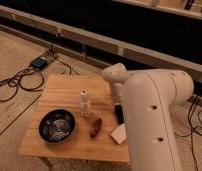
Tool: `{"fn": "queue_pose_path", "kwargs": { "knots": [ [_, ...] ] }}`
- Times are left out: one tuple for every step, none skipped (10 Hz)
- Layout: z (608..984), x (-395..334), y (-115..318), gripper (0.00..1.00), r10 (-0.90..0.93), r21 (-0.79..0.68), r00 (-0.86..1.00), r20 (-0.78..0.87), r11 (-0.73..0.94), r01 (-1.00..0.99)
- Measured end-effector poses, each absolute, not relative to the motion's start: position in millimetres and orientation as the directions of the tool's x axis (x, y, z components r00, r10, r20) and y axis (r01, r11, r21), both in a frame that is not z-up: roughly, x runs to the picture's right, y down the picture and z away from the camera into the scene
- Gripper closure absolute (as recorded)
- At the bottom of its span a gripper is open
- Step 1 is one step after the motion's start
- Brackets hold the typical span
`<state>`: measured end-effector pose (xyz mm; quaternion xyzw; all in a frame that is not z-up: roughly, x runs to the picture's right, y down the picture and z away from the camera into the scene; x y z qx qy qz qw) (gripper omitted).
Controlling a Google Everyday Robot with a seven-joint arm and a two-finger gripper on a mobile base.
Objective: Push the eraser across the table
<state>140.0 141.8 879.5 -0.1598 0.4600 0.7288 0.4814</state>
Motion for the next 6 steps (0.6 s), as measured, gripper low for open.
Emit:
{"fn": "queue_pose_path", "kwargs": {
  "knots": [
    [879,143,142,0.35,0.558,0.522,-0.483,-0.674,-0.103,-0.847],
    [878,147,142,0.35,0.563,0.524,-0.476,-0.675,-0.087,-0.847],
    [877,153,143,0.35,0.567,0.528,-0.468,-0.677,-0.069,-0.847],
    [877,155,143,0.35,0.568,0.529,-0.468,-0.677,-0.065,-0.846],
    [877,160,143,0.35,0.569,0.535,-0.469,-0.676,-0.061,-0.843],
    [877,164,144,0.35,0.568,0.539,-0.473,-0.673,-0.060,-0.840]
  ]
}}
